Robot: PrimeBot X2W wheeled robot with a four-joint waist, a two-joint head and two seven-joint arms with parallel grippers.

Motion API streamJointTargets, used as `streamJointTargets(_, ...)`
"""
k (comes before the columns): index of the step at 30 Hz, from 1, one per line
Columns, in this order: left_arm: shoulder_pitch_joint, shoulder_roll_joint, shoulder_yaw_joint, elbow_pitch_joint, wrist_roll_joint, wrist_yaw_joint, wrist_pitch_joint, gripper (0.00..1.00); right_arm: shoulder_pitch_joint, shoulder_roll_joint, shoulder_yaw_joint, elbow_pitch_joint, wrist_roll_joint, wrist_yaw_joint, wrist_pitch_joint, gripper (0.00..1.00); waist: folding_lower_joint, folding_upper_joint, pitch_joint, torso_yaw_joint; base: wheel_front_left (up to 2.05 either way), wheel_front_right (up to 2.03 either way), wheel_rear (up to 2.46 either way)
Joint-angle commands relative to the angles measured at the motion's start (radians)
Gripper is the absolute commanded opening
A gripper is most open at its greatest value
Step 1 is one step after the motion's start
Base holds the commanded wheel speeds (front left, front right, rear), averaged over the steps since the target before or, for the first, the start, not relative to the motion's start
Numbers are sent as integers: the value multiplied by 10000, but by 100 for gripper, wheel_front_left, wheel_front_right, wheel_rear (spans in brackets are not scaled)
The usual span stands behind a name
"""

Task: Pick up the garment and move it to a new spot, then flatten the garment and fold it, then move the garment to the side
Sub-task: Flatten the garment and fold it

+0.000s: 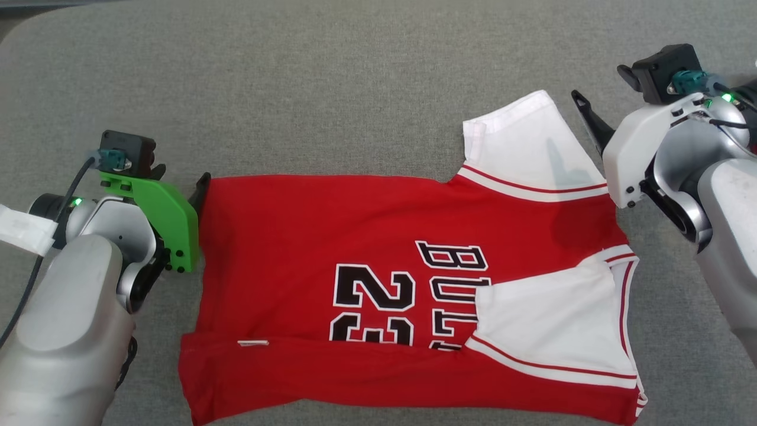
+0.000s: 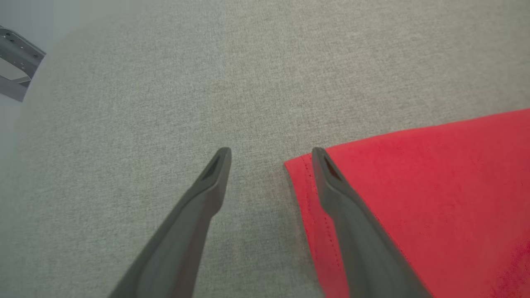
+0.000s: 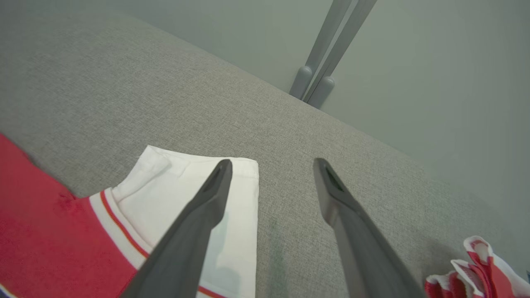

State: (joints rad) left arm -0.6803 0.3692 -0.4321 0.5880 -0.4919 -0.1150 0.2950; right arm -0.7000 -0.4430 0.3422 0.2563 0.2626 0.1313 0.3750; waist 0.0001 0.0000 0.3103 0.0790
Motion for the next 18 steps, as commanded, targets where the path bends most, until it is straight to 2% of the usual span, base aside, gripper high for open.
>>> streamJointTargets(1,-284,99,-97,111,-15,-56,158,100,-275,-134,100,121,112,-13,-78,100,-1,0,731,-116,0,0,0)
streamJointTargets(12,-888,182,-573,208,-563,-146,713,100,-735,-473,359,633,287,-13,-398,100,-1,0,1229,155,0,0,0)
streamJointTargets(18,-744,290,-602,-193,-639,-54,453,100,-847,-552,283,820,301,-13,-554,100,-1,0,1144,265,0,0,0)
